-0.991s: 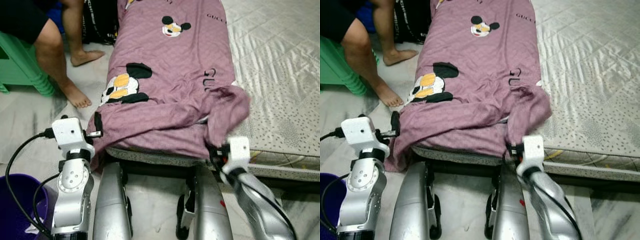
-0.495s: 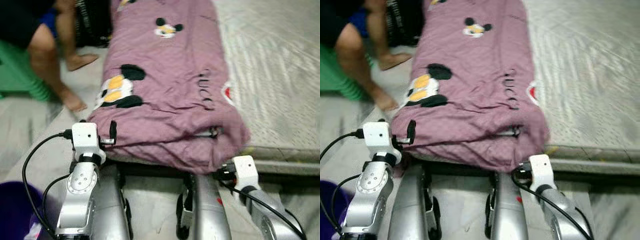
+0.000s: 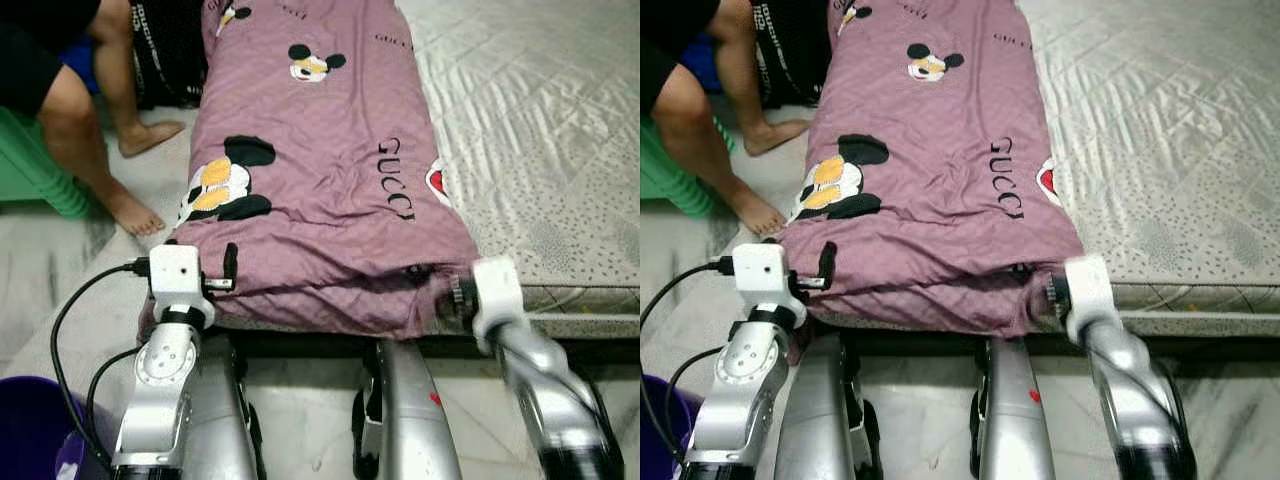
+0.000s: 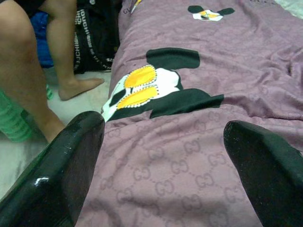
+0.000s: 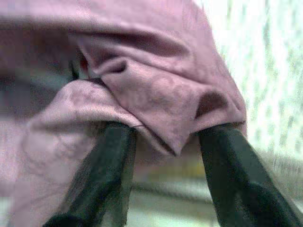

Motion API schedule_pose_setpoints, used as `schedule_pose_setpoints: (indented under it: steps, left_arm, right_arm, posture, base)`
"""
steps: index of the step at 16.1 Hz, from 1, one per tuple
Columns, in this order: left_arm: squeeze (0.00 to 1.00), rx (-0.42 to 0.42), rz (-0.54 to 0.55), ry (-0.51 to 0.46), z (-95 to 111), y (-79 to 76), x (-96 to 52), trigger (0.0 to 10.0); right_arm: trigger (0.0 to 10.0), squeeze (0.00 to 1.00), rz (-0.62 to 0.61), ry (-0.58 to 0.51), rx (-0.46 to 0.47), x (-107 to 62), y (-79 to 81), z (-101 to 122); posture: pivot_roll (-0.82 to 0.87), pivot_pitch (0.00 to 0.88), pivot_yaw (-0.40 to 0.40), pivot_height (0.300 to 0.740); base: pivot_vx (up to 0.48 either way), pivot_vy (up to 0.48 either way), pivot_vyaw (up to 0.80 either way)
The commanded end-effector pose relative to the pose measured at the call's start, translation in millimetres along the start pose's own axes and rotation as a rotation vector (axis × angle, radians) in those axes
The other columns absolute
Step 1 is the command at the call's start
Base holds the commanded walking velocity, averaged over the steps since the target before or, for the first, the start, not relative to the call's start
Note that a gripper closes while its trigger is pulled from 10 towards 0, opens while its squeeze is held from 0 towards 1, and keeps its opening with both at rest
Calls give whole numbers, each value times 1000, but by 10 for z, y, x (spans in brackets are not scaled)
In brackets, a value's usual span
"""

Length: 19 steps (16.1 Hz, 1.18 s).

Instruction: Clean up the room

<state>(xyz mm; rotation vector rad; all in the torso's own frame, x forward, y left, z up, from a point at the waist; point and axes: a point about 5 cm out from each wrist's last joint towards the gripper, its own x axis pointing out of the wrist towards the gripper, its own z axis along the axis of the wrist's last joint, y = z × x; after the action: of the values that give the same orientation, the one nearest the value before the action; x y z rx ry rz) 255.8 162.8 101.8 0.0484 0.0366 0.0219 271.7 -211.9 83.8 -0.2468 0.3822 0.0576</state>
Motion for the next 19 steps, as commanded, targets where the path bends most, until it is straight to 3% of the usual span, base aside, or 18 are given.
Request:
schedule_pose_setpoints:
  steps: [1,5,8,9,11,14,16,19]
  left_arm:
    - [0,17,20,9,-19,56,-7,10000]
    - [0,20,31,10,-23,78,-17,10000]
    - [0,16,26,15,-34,52,-30,10000]
    - [0,16,24,16,-40,49,-32,10000]
    - [0,14,23,13,-36,53,-28,10000]
    - [0,5,12,4,-22,36,-18,10000]
    - [0,4,9,5,-23,26,-5,10000]
    - [0,-5,0,1,-19,-18,20,10000]
  right_arm:
    - [10000,1000,-26,24,-6,2,-14,-58]
    - [10000,1000,-13,34,-21,-1,5,-41]
    - [10000,1000,-12,63,-54,-47,-91,-125]
    - [10000,1000,-12,33,-44,-130,-132,-141]
    - [10000,1000,100,-132,50,-382,10,-15]
    - [10000,1000,231,-204,73,-640,151,23]
    - [10000,1000,234,-206,69,-666,156,14]
    - [10000,1000,206,-295,16,-445,252,218]
  posture:
    - [29,149,-3,557]
    - [28,153,-5,557]
    - [20,156,-6,557]
    - [14,157,-6,557]
    - [5,161,-3,557]
    - [-9,163,-1,557]
    - [-16,164,4,557]
    - [-13,159,10,557]
  base:
    - [0,0,0]
    - [0,0,0]
    - [0,0,0]
    - [0,0,0]
    - [0,0,0]
    - [0,0,0]
    - [0,0,0]
    - [0,0,0]
